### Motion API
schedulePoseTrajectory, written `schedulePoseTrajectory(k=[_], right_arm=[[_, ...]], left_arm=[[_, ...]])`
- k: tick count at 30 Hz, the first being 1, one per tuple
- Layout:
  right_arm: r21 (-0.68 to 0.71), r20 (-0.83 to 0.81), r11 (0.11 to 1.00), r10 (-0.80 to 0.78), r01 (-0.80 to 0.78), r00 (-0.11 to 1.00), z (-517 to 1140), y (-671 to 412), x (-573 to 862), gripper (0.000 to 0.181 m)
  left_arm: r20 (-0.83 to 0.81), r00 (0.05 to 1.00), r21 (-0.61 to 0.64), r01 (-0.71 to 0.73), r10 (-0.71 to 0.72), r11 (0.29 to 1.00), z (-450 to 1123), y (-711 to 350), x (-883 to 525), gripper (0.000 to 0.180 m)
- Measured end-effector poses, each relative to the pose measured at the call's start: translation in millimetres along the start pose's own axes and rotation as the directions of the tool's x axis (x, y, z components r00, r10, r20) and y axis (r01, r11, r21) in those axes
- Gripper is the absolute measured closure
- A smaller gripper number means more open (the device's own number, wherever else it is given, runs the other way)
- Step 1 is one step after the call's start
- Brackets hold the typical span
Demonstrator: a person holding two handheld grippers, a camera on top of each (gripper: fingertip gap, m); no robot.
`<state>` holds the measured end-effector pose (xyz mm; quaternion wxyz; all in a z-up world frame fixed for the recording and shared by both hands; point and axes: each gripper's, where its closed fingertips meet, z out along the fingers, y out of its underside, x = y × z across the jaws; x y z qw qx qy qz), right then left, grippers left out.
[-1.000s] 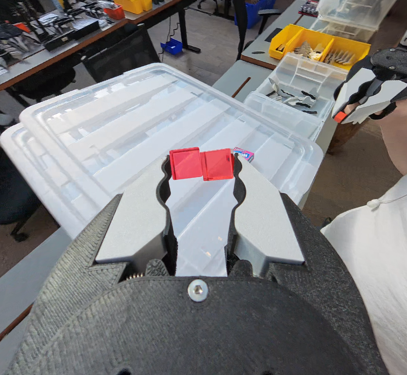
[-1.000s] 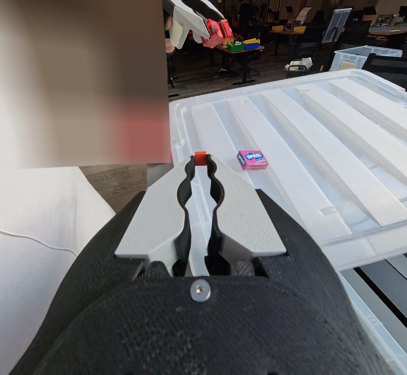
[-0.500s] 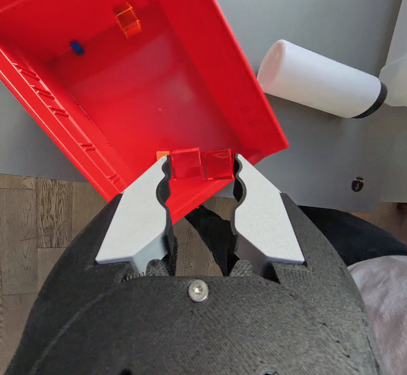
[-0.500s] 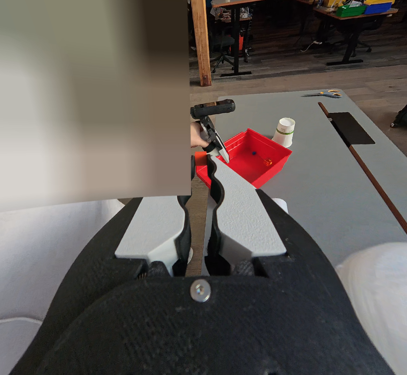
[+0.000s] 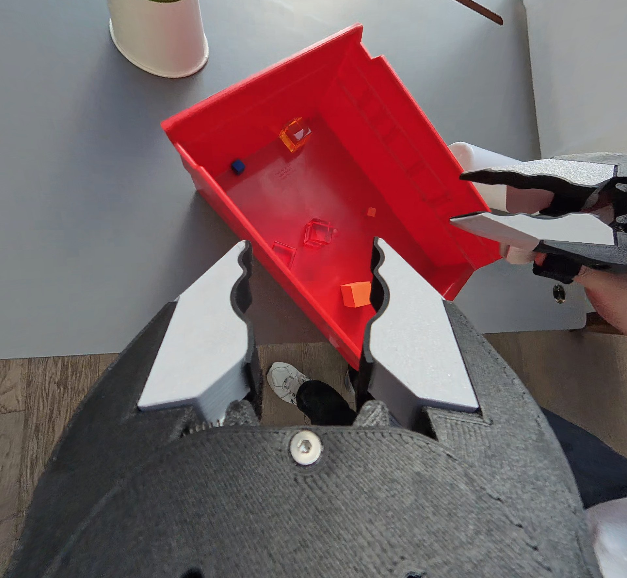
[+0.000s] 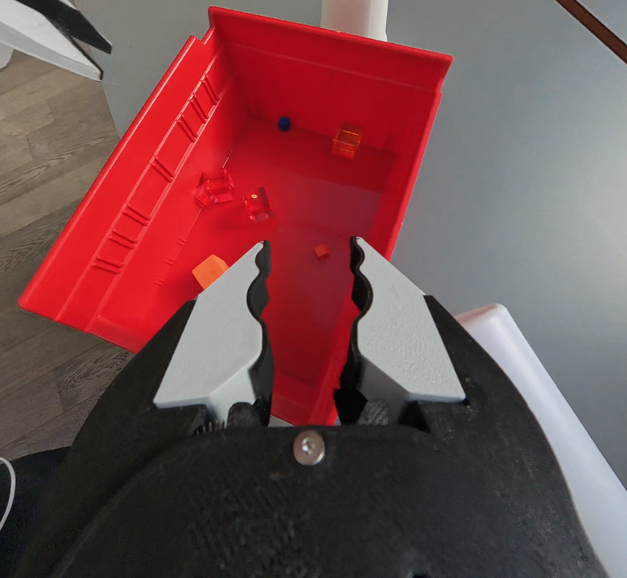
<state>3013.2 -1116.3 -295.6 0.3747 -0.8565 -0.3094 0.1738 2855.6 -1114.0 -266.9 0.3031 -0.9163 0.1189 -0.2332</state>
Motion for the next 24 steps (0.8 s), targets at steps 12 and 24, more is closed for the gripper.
schedulePoseTrajectory(k=[12, 24], right_arm=[[-0.503, -0.025, 0.83, 0.263, -0.239, 0.965, 36, 73, 35, 0.171], [-0.678, -0.1, 0.654, 0.371, -0.336, 0.923, -77, 187, -35, 0.177]], left_arm=[[-0.031, 0.99, -0.122, 0.133, -0.137, 0.984, -90, 142, -18, 0.123], [-0.217, 0.927, -0.159, 0.276, -0.307, 0.948, -140, 246, 83, 0.14]])
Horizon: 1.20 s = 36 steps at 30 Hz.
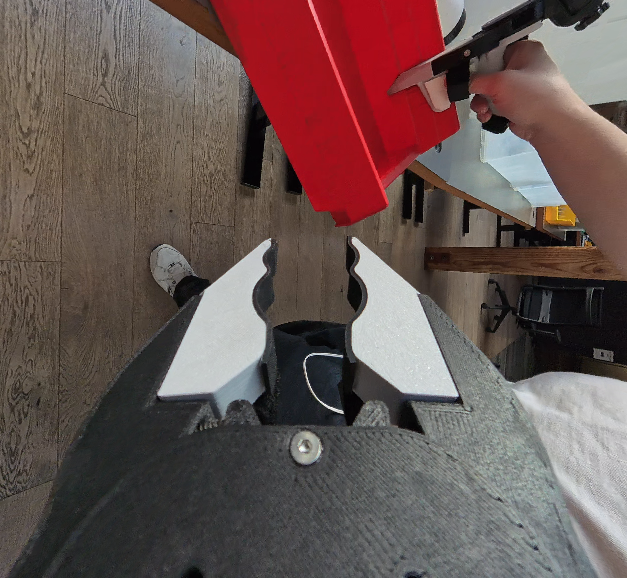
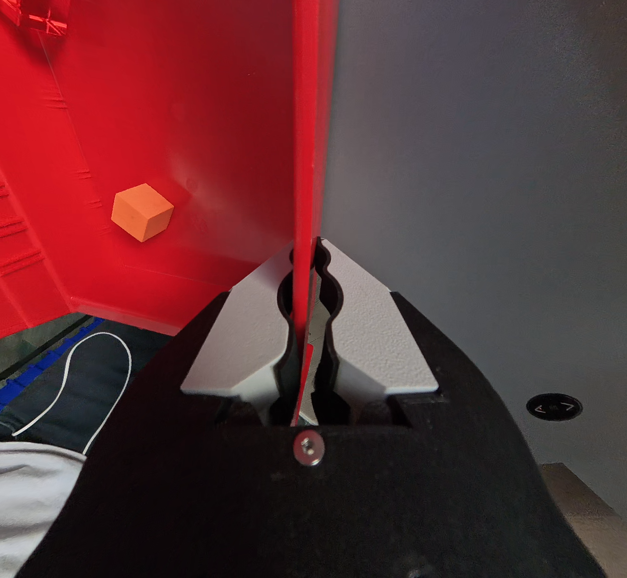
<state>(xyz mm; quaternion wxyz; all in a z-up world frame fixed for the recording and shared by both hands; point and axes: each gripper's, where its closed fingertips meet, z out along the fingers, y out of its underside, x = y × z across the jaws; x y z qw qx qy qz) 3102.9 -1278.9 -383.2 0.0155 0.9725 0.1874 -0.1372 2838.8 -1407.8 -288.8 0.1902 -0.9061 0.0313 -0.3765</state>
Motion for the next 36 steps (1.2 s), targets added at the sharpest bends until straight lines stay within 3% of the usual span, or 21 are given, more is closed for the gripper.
schedulePoseTrajectory(k=[5, 8, 14, 18, 24, 27, 29, 32, 36], right_arm=[[0.04, 0.065, 0.999, -0.011, 0.009, 0.998, -11, 139, 23, 0.177], [0.077, 0.039, 0.993, 0.083, -0.086, 0.996, -23, 244, 42, 0.177], [0.106, -0.149, 0.927, 0.372, -0.359, 0.916, -37, 470, 45, 0.178], [0.189, -0.189, 0.757, 0.653, -0.625, 0.733, -23, 593, -9, 0.178], [0.331, 0.004, 0.328, 0.937, -0.885, 0.349, 30, 687, -130, 0.178], [0.324, 0.147, 0.129, 0.972, -0.937, 0.184, 56, 706, -183, 0.178], [0.318, 0.204, 0.03, 0.974, -0.948, 0.099, 68, 717, -210, 0.178], [0.312, 0.257, -0.073, 0.966, -0.947, 0.01, 75, 734, -237, 0.177], [0.321, 0.327, -0.163, 0.944, -0.933, -0.053, 69, 766, -242, 0.178]], left_arm=[[-0.004, 1.0, -0.076, -0.01, 0.01, 0.997, 11, 41, -4, 0.136], [-0.072, 0.997, -0.121, -0.001, -0.008, 0.993, 34, 42, 8, 0.139], [-0.161, 0.971, -0.198, -0.208, 0.177, 0.958, 93, 22, 44, 0.135], [-0.296, 0.922, -0.294, -0.335, 0.248, 0.895, 127, 38, 79, 0.135], [-0.482, 0.793, -0.421, -0.582, 0.372, 0.696, 157, 101, 111, 0.134], [-0.578, 0.772, -0.469, -0.58, 0.265, 0.667, 146, 139, 147, 0.144], [-0.628, 0.747, -0.509, -0.607, 0.219, 0.611, 139, 168, 165, 0.143], [-0.676, 0.691, -0.52, -0.694, 0.258, 0.498, 138, 204, 182, 0.14], [-0.741, 0.623, -0.493, -0.758, 0.249, 0.427, 136, 239, 231, 0.141]])
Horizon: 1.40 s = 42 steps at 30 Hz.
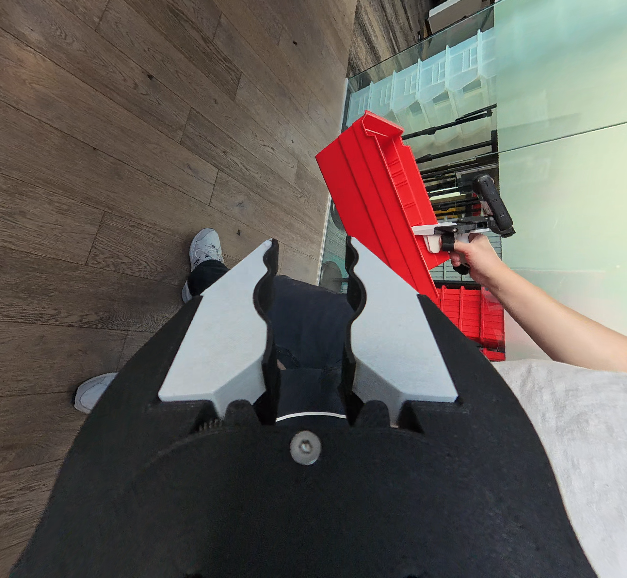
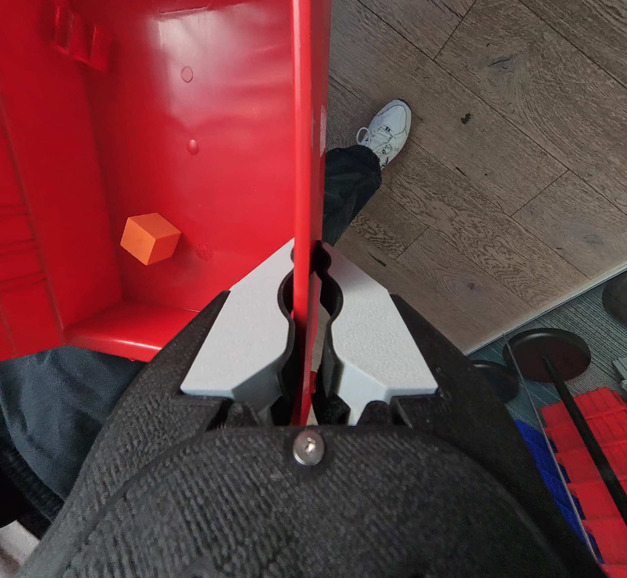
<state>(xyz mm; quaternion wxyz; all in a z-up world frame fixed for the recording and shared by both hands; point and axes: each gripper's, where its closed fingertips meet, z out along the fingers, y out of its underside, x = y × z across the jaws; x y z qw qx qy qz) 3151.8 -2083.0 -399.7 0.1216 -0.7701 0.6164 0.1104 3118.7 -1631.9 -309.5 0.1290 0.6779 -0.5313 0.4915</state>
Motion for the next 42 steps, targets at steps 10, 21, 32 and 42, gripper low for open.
schedulePoseTrajectory(k=[10, 21, 32, 42], right_arm=[[0.055, -0.009, 0.996, -0.07, 0.071, 0.997, -53, -141, 110, 0.178], [0.035, -0.006, 0.981, -0.191, 0.191, 0.982, -130, -325, 220, 0.177], [0.066, 0.024, 0.99, -0.123, 0.121, 0.992, -133, -385, 258, 0.177], [0.037, 0.016, 0.994, -0.105, 0.104, 0.994, -91, -405, 215, 0.178]], left_arm=[[-0.009, 0.999, -0.015, -0.052, 0.052, 0.999, 152, -84, 79, 0.142], [-0.039, 0.998, 0.028, -0.048, 0.049, 0.998, 326, -189, 174, 0.142], [-0.057, 0.994, -0.07, -0.098, 0.094, 0.993, 398, -206, 197, 0.14], [-0.007, 1.0, 0.003, 0.031, -0.031, 1.0, 326, -192, 144, 0.141]])
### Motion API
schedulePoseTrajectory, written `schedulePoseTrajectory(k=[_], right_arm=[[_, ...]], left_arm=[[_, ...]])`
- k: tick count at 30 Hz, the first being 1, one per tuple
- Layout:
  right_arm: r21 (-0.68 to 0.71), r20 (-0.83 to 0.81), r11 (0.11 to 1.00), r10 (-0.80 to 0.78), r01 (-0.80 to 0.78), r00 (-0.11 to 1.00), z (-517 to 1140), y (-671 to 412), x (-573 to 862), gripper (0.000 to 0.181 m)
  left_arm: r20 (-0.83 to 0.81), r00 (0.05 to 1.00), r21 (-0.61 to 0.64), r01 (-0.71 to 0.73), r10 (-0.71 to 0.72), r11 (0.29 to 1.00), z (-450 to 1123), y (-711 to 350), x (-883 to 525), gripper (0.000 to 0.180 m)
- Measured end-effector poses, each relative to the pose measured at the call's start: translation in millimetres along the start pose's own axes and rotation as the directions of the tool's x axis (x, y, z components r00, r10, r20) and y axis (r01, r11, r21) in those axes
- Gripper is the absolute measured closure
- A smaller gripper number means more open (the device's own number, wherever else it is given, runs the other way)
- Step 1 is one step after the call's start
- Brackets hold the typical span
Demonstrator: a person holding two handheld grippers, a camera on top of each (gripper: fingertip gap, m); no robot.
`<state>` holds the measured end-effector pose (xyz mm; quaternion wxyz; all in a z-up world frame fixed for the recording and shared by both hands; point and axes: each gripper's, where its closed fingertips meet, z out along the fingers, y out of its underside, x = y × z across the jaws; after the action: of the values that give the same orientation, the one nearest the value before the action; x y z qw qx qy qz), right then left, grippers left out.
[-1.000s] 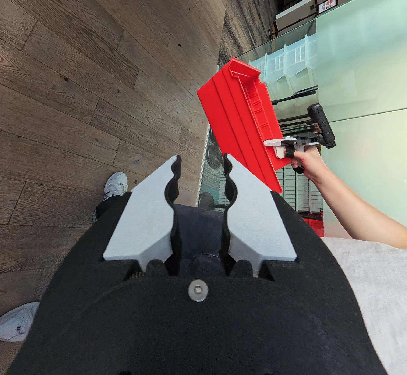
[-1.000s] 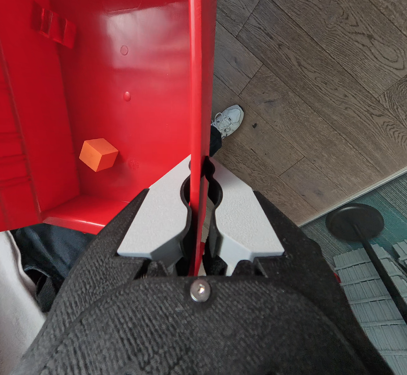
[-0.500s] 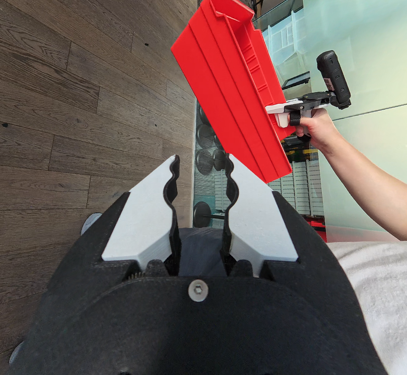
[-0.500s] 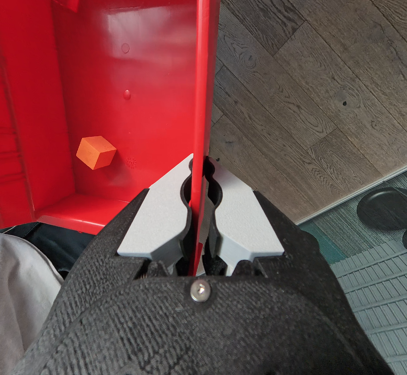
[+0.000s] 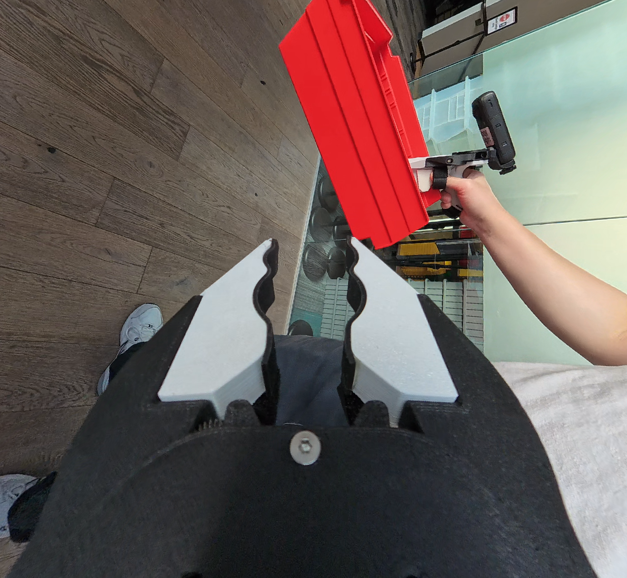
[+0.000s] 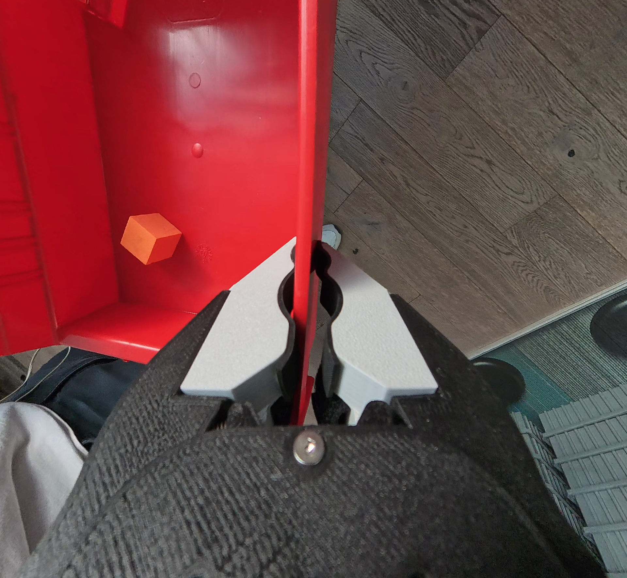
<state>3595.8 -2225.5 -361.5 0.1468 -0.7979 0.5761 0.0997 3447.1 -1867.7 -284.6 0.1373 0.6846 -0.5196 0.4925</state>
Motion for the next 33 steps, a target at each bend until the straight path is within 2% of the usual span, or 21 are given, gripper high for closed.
schedulePoseTrajectory(k=[3, 8, 14, 17, 27, 33], right_arm=[[-0.004, 0.005, 1.0, 0.027, -0.027, 1.0, 11, -9, -33, 0.178], [0.041, 0.008, 0.997, 0.058, -0.058, 0.998, 16, -24, -108, 0.179], [0.121, 0.047, 0.972, 0.2, -0.204, 0.979, 14, -21, -206, 0.178], [0.105, 0.081, 0.96, 0.252, -0.259, 0.964, 15, -15, -250, 0.177], [0.121, 0.098, 0.943, 0.3, -0.31, 0.949, 21, -13, -325, 0.177], [0.104, 0.092, 0.942, 0.312, -0.32, 0.946, 27, -4, -338, 0.178]], left_arm=[[0.028, 0.999, 0.009, -0.037, 0.037, 0.999, -30, -4, -10, 0.144], [0.153, 0.942, -0.096, -0.287, 0.299, 0.953, -85, -17, -42, 0.141], [0.037, 0.886, -0.234, -0.442, 0.462, 0.866, -150, -28, -81, 0.142], [0.021, 0.875, -0.271, -0.461, 0.484, 0.845, -184, -44, -106, 0.141], [0.007, 0.88, -0.16, -0.469, 0.476, 0.869, -248, -106, -144, 0.14], [-0.006, 0.862, -0.192, -0.499, 0.507, 0.845, -257, -103, -156, 0.139]])
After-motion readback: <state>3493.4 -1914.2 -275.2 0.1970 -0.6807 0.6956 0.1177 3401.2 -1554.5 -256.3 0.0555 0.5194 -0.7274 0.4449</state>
